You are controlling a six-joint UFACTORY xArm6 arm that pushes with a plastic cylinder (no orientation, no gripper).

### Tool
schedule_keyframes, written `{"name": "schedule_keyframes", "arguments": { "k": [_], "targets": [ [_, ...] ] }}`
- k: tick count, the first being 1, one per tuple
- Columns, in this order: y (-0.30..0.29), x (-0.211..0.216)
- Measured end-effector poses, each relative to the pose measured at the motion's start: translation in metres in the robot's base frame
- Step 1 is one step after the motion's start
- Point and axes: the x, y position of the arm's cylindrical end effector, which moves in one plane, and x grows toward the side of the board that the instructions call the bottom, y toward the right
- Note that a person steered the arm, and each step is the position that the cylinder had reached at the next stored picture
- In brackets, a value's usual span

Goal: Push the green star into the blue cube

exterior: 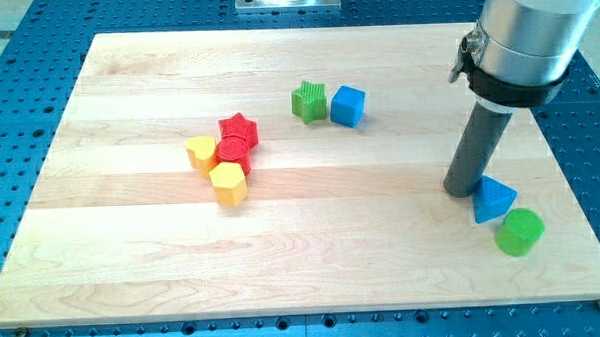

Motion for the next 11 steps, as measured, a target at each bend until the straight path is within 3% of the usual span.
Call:
{"name": "schedule_keyframes", "arguments": {
  "k": [2,3,4,6,7,9,11],
  "targets": [
    [-0.013,0.001],
    [-0.061,-0.031],
    [-0.137,-0.028],
    [-0.218,-0.117],
    [-0.225,-0.146],
    [-0.155,-0.15],
    [-0.132,-0.091]
  ]
}}
